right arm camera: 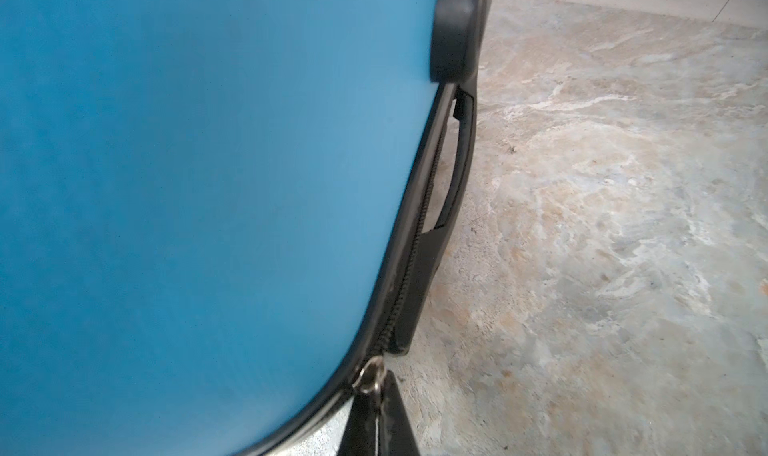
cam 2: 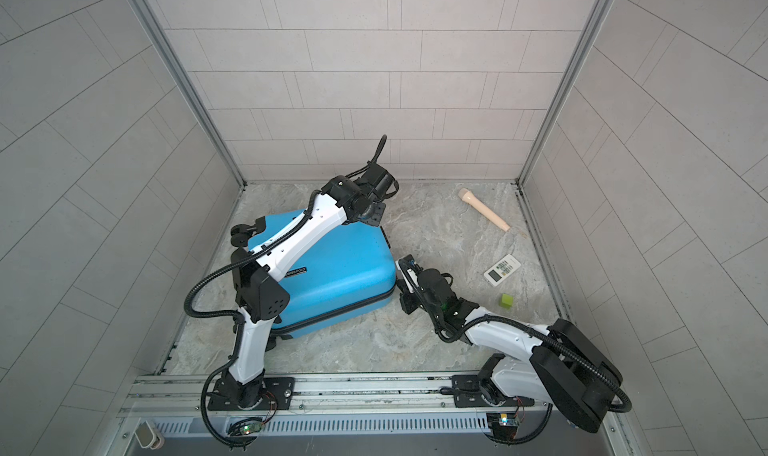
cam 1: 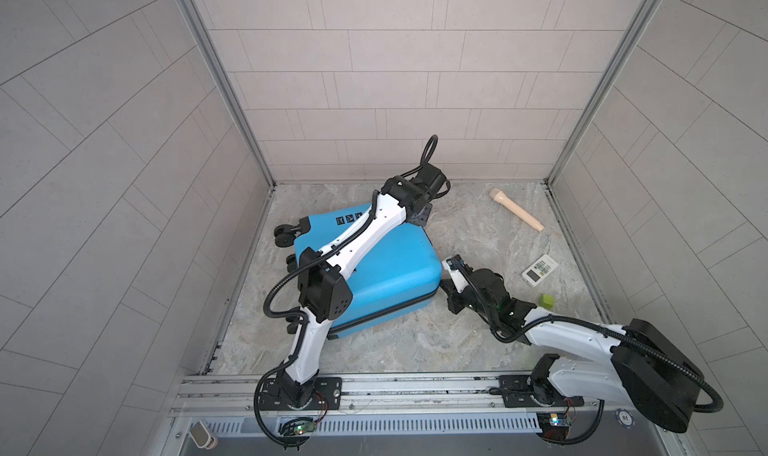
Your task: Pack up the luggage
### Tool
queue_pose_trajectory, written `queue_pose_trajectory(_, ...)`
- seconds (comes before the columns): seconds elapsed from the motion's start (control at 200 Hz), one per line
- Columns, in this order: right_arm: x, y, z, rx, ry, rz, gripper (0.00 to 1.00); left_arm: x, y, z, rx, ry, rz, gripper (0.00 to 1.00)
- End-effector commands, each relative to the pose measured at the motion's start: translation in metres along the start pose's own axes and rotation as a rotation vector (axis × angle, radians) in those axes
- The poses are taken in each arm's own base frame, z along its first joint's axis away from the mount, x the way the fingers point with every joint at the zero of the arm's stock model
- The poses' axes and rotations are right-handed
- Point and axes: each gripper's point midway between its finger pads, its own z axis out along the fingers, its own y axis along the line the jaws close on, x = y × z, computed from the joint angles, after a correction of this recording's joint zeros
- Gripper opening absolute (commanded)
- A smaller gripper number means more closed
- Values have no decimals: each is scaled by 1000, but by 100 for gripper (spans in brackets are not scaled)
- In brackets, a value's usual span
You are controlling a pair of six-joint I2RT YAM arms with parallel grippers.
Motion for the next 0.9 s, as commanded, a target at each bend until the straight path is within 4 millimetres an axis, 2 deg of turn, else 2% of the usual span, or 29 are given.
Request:
queue_pose_trajectory(0.0,-72,19,-17,-81,-247,-45,0,95,-14,41,22,409,65,46)
queue_pose_trajectory(0.025,-69,24,-18,-96,-245,-57,0,92,-12,41,16,398,60,49)
queue_pose_trajectory(0.105,-62,38,-23,-122,-244,-89,0,76,-2,36,-9,348,38,66)
queue_pose_trajectory(0.175,-56,46,-24,-138,-239,-95,0,59,10,33,-55,288,4,75)
queue_pose_trajectory(0.34,-49,64,-23,-169,-238,-99,0,17,31,27,-148,125,-24,84)
queue_pose_trajectory(0.435,-50,76,-22,-186,-238,-111,0,10,40,33,-179,118,-28,88)
queue_pose_trajectory(0.52,-50,86,-22,-204,-240,-121,0,19,49,47,-209,175,-23,89)
queue_pose_trajectory(0.585,-50,92,-22,-210,-239,-131,0,34,52,57,-213,247,-10,88)
queue_pose_trajectory(0.635,-50,93,-22,-206,-240,-134,0,47,50,61,-207,306,6,83)
queue_pose_trajectory(0.766,-47,83,-19,-150,-238,-134,0,83,37,64,-147,464,28,64)
queue_pose_trajectory(0.896,-49,69,-18,-103,-242,-127,0,103,27,63,-105,507,36,50)
